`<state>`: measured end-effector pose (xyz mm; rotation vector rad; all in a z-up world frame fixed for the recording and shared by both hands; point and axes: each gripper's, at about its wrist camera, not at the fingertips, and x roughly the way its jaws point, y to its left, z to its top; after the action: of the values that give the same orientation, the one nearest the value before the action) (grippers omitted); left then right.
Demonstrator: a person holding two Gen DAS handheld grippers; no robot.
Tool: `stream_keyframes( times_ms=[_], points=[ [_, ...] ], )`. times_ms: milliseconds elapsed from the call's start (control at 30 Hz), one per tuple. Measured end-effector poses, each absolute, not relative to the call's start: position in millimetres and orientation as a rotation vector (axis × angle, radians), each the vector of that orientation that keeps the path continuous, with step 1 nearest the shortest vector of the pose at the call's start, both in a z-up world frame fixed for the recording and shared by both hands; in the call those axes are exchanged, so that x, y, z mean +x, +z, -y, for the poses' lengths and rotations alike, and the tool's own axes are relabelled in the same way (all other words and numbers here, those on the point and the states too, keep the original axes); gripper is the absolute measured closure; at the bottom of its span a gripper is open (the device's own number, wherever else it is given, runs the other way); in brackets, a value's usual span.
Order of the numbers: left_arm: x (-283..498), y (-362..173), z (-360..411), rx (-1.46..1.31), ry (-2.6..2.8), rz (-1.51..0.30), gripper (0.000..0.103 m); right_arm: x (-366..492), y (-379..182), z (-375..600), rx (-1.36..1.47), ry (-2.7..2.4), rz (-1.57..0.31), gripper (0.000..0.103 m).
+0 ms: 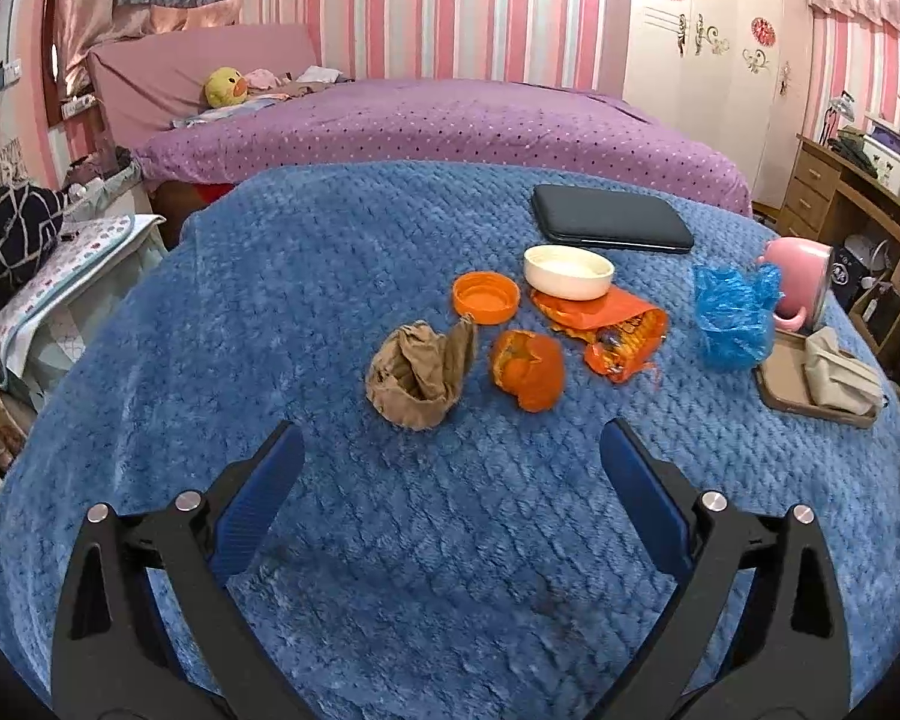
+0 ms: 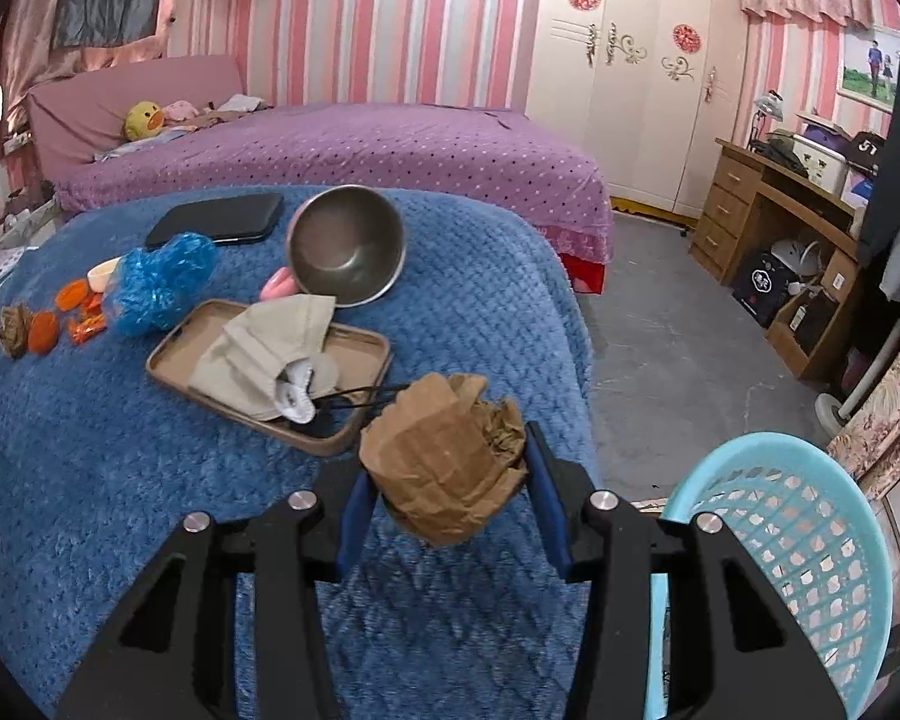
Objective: Collect trash
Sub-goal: 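Grasp the crumpled brown paper bag with the left gripper while the right gripper holds its paper, then carry both crumpled brown papers over the blue basket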
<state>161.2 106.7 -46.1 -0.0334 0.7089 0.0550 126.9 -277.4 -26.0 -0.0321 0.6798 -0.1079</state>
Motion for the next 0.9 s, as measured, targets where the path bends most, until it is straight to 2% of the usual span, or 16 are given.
stream_keyframes(
  times_ms=[233, 300, 367, 433, 467, 500, 900],
  points=[
    [189.2, -56.9, -126.5, -0.091, 0.102, -0.757, 0.016, 130.7, -25.2, 286.6, -0.009, -0.108, -0.673, 0.057],
    [199.7, -61.6, -129.6, -0.105, 0.109, -0.775, 0.025, 131.8, -25.1, 288.3, -0.006, -0.106, -0.671, 0.057],
    [208.3, -64.4, -130.3, -0.111, 0.107, -0.782, 0.029, 132.9, -25.0, 289.6, -0.001, -0.101, -0.670, 0.057],
    [214.7, -66.9, -131.8, -0.122, 0.098, -0.792, 0.039, 134.1, -25.4, 290.1, -0.003, -0.097, -0.672, 0.057],
    [217.3, -69.3, -133.3, -0.139, 0.084, -0.804, 0.050, 134.4, -25.2, 291.1, -0.004, -0.095, -0.672, 0.057],
    [218.3, -71.3, -134.6, -0.154, 0.073, -0.812, 0.054, 134.2, -25.1, 291.6, -0.003, -0.094, -0.671, 0.057],
    [176.0, -40.0, -109.2, -0.076, 0.124, -0.680, 0.056, 121.3, -18.8, 310.7, 0.032, -0.099, -0.641, 0.057]
  ],
)
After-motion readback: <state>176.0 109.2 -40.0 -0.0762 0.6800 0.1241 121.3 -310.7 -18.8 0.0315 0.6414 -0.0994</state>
